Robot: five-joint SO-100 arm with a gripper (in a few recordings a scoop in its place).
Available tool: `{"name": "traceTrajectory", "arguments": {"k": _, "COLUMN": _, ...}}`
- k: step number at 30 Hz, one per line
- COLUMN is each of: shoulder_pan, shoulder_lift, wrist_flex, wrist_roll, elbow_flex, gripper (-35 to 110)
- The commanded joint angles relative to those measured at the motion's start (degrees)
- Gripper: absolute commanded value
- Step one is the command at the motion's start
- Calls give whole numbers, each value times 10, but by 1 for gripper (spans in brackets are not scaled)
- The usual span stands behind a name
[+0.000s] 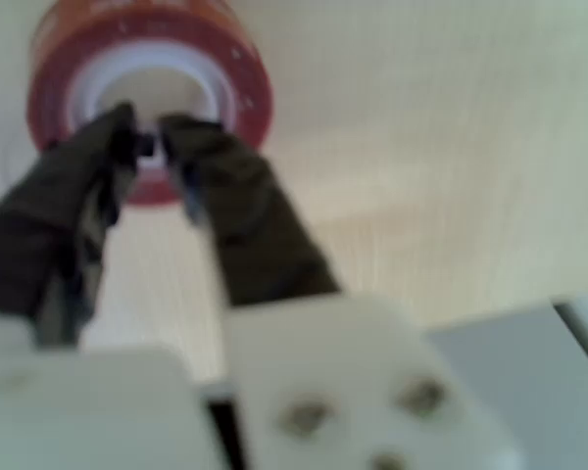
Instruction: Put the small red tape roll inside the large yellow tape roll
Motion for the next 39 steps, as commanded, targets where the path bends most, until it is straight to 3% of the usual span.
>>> {"name": "traceTrajectory", "arguments": {"k": 1, "shoulder_pan": 19, "shoulder_lift": 176, "wrist_flex": 7, "wrist_roll": -28, "elbow_flex": 37, "gripper": 12}}
{"name": "traceTrajectory", "arguments": {"k": 5, "shoulder_pan": 16, "shoulder_lift": 267, "wrist_flex": 7, "wrist_roll": -96, "elbow_flex": 192, "gripper": 19}}
{"name": "traceTrajectory", "arguments": {"k": 15, "shoulder_pan": 18, "shoulder_lift": 317, "wrist_flex": 7, "wrist_roll": -96, "elbow_flex": 362, "gripper": 34}}
{"name": "traceTrajectory", "arguments": {"k": 32, "shoulder_pan": 45, "shoulder_lift": 285, "wrist_flex": -23, "wrist_roll": -105, "elbow_flex": 442, "gripper": 37}}
{"name": "traceTrajectory", "arguments": {"k": 39, "shoulder_pan": 47, "shoulder_lift": 406, "wrist_flex": -62, "wrist_roll": -106, "elbow_flex": 616, "gripper": 37}}
